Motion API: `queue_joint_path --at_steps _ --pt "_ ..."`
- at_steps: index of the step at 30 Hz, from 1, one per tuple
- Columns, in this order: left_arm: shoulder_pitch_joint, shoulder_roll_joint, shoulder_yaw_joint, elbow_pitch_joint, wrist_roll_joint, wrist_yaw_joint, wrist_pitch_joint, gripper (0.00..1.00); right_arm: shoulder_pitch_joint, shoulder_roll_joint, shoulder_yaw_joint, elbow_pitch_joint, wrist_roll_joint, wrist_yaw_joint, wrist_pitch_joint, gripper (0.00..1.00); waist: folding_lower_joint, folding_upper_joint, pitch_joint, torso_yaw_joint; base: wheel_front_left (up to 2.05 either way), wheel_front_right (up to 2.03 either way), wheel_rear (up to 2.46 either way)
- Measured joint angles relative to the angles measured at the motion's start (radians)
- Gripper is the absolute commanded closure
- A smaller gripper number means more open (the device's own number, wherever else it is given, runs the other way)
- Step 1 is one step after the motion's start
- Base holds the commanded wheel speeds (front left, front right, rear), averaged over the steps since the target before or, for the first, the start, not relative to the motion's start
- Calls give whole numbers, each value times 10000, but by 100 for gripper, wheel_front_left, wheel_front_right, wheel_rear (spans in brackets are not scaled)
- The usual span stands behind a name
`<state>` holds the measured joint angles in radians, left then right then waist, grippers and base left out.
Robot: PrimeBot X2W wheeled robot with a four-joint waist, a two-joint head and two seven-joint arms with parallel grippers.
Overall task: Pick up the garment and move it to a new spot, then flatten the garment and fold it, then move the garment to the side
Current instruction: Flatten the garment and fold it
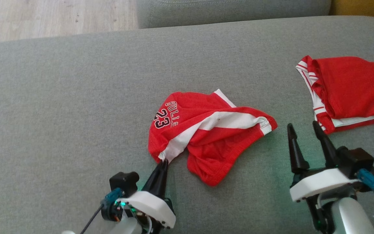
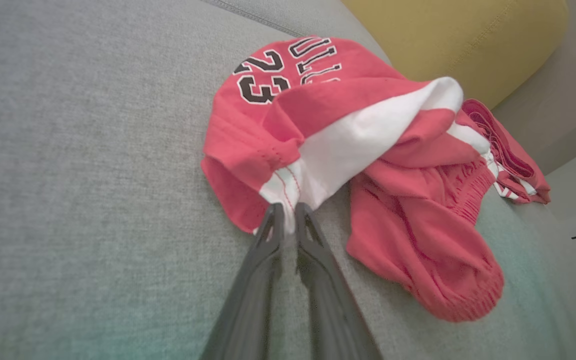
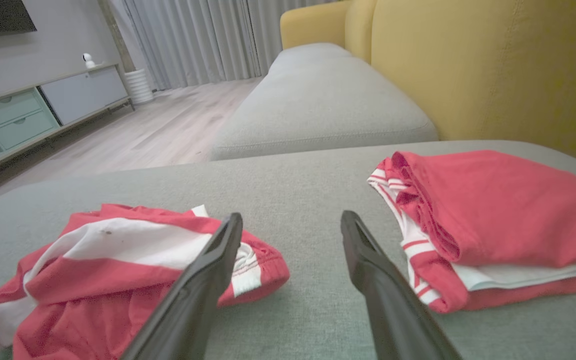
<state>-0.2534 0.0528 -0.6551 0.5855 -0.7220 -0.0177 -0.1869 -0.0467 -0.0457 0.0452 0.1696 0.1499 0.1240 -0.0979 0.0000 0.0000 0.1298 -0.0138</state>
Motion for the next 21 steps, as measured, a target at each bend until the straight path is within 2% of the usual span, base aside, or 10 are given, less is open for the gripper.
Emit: queue_joint_path --at_steps 4,12,21 --pt "-295 0 -8 226 -88 19 -182 100 57 0 336 59 228 0 207 0 0 0 19 -53 0 0 0" --pt "-508 102 462 121 -84 316 -485 100 302 -2 997 479 1498 0 573 0 0 0 115 -23 0 0 0" --pt "-462 366 782 -508 25 531 -604 100 -705 -8 1501 1877 2844 0 997 0 0 0 246 198 0 0 0"
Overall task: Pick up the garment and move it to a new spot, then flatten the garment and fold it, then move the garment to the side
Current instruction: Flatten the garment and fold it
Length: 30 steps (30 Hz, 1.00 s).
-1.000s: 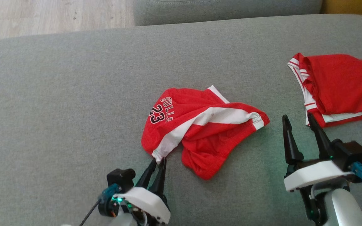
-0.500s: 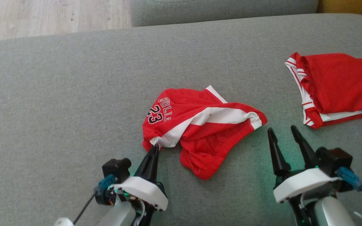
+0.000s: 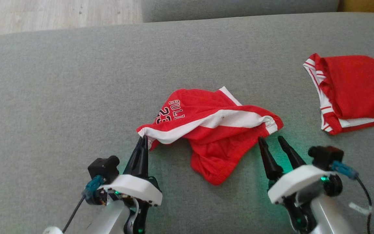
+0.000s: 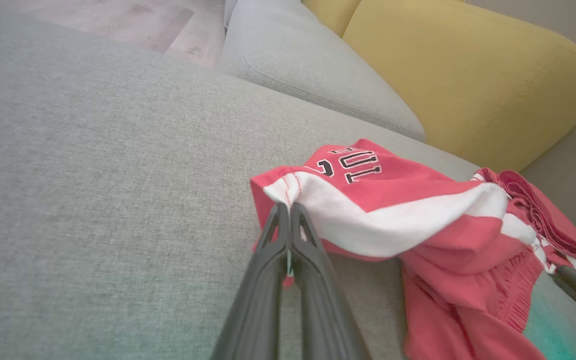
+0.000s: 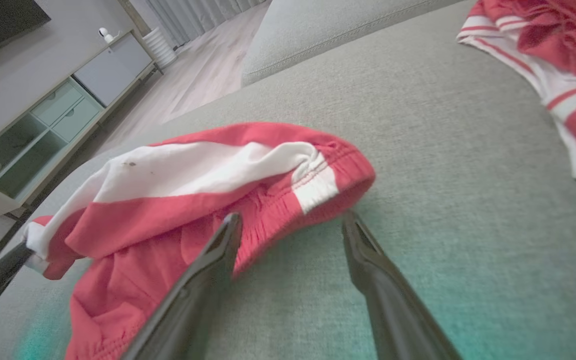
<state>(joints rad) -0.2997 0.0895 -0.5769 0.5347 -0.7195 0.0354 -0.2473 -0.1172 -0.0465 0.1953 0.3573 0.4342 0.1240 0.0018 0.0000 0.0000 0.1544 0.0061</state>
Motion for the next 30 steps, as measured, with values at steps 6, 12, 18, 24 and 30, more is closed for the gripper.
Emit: queue_joint_path --at_steps 6,12,18,24,30 --pt "23 46 40 -280 6 88 -19 100 -806 -63 257 825 548 0 134 0 1 0 81 133 0 0 0" --pt "99 184 201 -453 6 173 -19 100 -1322 -332 589 1141 1085 0 35 0 1 0 119 223 0 0 0" --pt "229 242 242 -546 6 222 -19 100 -1467 -600 738 1156 1264 0 -165 79 0 0 83 191 0 0 0" --pt "233 345 313 -721 4 274 -19 100 -1477 -677 924 986 1304 0 -309 100 0 0 -22 113 0 0 0" --pt "258 782 608 -1486 268 378 -21 100 -1602 -1175 1032 -107 1254 0 -349 100 0 0 -319 87 0 0 0"
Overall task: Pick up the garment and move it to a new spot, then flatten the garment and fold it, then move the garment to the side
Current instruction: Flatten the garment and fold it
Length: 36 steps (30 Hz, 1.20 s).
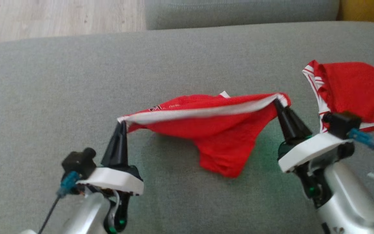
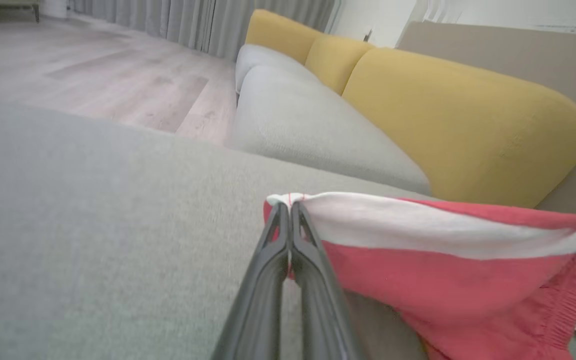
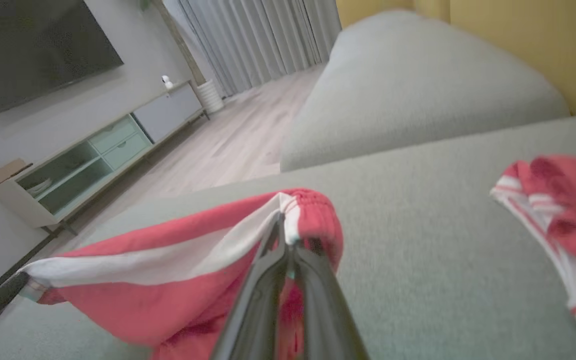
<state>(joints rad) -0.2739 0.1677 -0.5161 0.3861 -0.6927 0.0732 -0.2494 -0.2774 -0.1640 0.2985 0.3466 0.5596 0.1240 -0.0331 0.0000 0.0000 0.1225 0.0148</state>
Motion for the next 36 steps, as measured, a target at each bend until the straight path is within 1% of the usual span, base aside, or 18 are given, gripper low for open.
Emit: queue_joint_path --at_steps 5,8,11,13,15,18,19,23,25,28,30,31,36 --pt "-26 602 92 -1292 309 163 27 100 4 -621 -86 -1632 -207 0 525 100 -1 0 -430 2 0 0 0" --pt "-173 1095 244 -2403 546 316 401 100 4 -1003 -297 -2836 -336 0 1043 100 -1 0 -735 30 0 0 0" --pt "-657 1699 416 -3590 788 500 963 100 -3 -1241 -562 -3996 -391 0 1670 100 -2 0 -1011 81 0 0 0" --pt "-1159 2063 591 -4360 911 535 1444 100 -72 -1327 -690 -4669 -397 0 2107 100 -2 0 -1124 128 0 0 0" --pt "-1766 2403 667 -4947 976 591 1979 100 -346 -1377 -796 -5158 -458 0 2520 100 -3 0 -1132 177 0 0 0" --pt "-2691 2734 698 -5338 1195 585 2608 100 -996 -1386 -892 -5482 -481 0 3106 100 -2 0 -980 214 0 0 0" --pt "-2990 2780 713 -5354 1204 570 2777 100 -1222 -1390 -880 -5494 -531 0 3285 100 -2 0 -887 223 0 0 0" --pt "-4118 2828 742 -4938 1164 249 3275 100 -2190 -1367 -617 -5191 -474 0 3860 100 -1 0 -336 249 0 0 0" --pt "-4766 2823 742 -4428 1158 98 3396 100 -2937 -1365 -376 -4669 -474 0 4036 100 0 0 40 253 0 0 0" --pt "-5923 2755 757 -3413 1198 -140 3371 100 -4482 -1361 -19 -3576 -558 0 4059 100 2 0 683 253 0 0 0" --pt "-6746 2604 821 -2688 1315 -288 3173 100 -5652 -1331 211 -2778 -788 0 3862 100 3 0 1135 251 0 0 0" --pt "-7528 2439 932 -2002 1490 -395 2729 100 -6747 -1208 324 -2006 -1037 0 3434 100 4 0 1570 250 0 0 0" --pt "-9175 2153 1112 -842 1898 -566 1467 100 -8701 -617 531 -433 -1626 0 2188 100 4 -1 2472 233 0 0 0"
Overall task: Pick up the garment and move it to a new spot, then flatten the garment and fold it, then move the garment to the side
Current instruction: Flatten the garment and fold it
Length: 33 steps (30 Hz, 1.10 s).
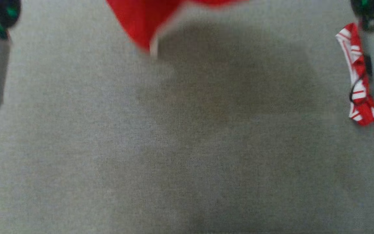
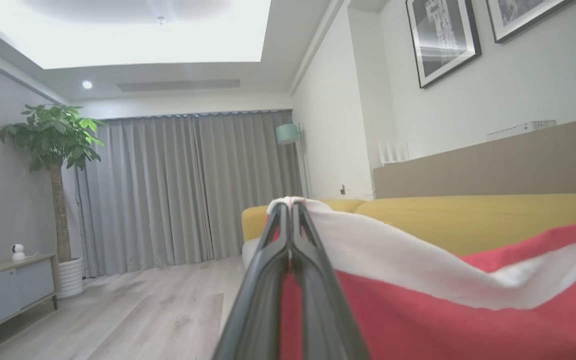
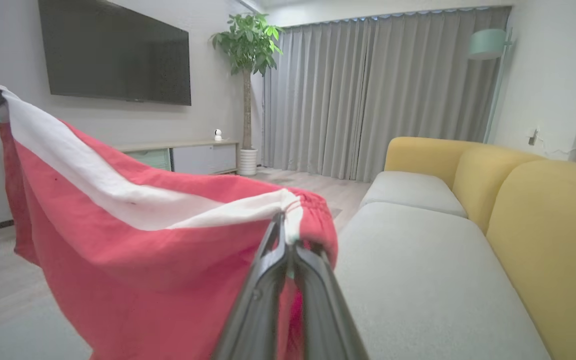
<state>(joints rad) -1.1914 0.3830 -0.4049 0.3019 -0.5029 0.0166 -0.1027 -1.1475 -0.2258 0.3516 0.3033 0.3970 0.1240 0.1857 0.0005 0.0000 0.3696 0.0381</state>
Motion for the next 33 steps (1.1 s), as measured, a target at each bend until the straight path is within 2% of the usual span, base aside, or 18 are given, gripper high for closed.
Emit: queue_joint_path --at_steps 5,11,17,20,28,33 --pt "-581 -439 104 583 4 -184 -765 100 -553 330 159 1024 -291 0 -909 100 -3 0 667 64 0 0 0" --pt "156 -945 -121 688 -92 -445 -1312 100 -262 305 660 1822 -288 0 -1563 100 -2 0 1192 313 0 0 0" --pt "2767 -1133 -86 38 -169 -531 -1542 100 1201 190 1392 2050 81 0 -2282 100 -3 0 1238 605 0 0 0" --pt "4107 -1197 230 -671 -148 -556 -1542 100 1967 -15 1582 1967 265 0 -2608 100 -7 0 1000 644 0 0 0" --pt "7137 -1599 1108 -2357 257 -798 -1542 100 4278 -232 1783 903 606 0 -3087 100 -7 1 10 714 0 0 0" --pt "9192 -1641 1329 -3450 673 -828 -1542 100 6195 -272 1544 -146 606 0 -3262 100 -8 1 -884 729 0 0 0"
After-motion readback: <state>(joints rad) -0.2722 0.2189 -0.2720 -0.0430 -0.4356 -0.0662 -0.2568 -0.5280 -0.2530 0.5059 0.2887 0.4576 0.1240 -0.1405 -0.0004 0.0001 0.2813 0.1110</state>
